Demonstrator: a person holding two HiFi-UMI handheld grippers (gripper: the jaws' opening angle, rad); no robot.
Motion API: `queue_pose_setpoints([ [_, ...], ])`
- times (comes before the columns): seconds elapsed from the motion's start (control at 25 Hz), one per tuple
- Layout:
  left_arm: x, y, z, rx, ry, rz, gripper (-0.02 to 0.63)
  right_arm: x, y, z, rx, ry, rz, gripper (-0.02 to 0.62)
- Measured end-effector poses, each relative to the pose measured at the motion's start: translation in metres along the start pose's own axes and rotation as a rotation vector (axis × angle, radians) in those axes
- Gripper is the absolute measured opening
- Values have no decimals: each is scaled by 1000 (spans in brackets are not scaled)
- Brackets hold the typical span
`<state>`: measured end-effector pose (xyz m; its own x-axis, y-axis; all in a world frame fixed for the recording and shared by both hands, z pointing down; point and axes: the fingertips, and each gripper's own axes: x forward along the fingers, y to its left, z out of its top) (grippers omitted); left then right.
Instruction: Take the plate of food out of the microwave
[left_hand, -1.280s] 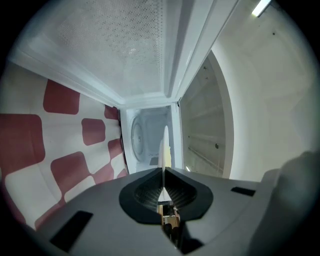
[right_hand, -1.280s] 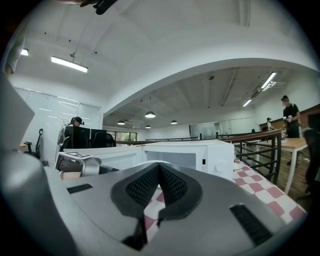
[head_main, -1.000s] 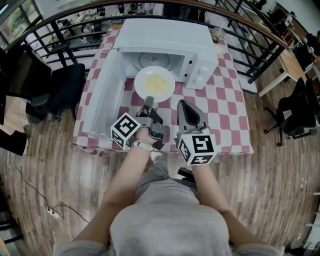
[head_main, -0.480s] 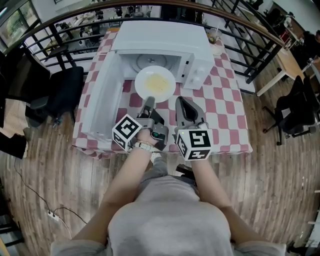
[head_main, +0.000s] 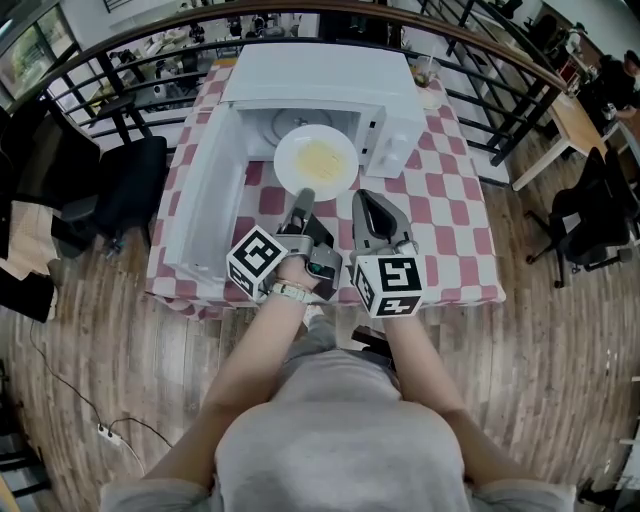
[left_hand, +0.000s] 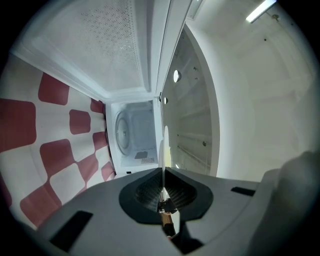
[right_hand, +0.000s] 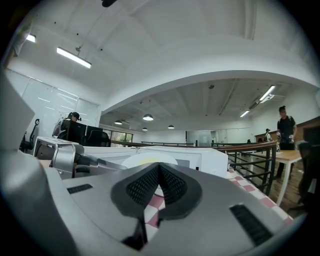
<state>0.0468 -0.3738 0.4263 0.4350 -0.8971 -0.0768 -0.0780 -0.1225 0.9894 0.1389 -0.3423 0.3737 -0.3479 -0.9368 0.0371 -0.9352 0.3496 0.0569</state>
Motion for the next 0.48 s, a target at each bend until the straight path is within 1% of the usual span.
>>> queue_pose_setpoints([
  [0.48,-6,-7,-6,3,10,-6,17,-10,2,6,-8,-10,-3,25],
])
